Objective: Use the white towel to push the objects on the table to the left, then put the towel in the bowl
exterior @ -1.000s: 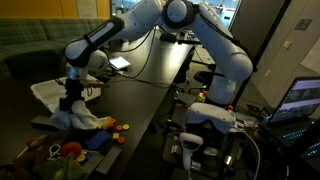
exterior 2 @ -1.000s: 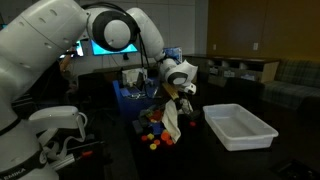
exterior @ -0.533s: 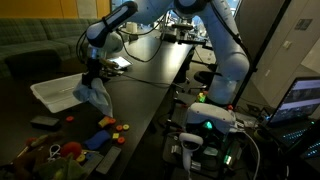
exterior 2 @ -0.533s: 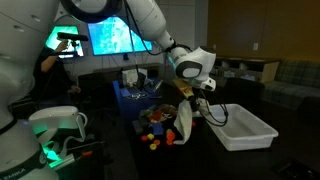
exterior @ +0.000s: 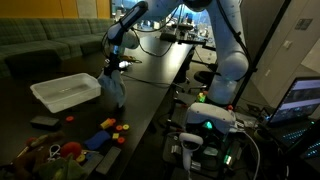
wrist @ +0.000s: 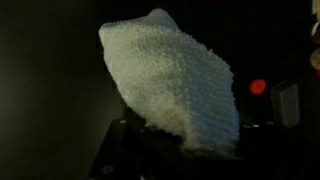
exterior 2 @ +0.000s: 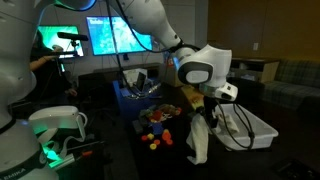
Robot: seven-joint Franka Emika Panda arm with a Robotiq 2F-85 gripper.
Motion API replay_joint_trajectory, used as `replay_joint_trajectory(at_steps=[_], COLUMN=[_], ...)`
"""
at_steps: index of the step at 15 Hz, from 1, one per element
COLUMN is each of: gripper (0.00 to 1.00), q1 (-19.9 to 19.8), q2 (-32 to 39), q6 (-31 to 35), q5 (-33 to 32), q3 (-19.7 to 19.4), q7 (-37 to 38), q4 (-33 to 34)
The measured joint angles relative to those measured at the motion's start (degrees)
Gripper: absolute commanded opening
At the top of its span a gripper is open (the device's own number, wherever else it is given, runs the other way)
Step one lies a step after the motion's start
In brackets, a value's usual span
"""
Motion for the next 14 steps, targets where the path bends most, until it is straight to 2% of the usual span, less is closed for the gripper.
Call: replay_joint_trajectory(at_steps=[6, 8, 11, 14], gripper=[0.00, 0.00, 0.00, 0.00], q1=[0.86, 2.29, 7.60, 14.95], q2=[2.10, 4.32, 8.77, 13.27], q6=[15.38, 21.01, 26.34, 27.16], q5=[-3.65, -5.53, -8.74, -9.38], q3=[-6.18, -8.54, -13.67, -17.82], q7=[5.75, 9.46, 16.69, 23.66], q4=[-8.69, -10.53, -12.07, -12.75])
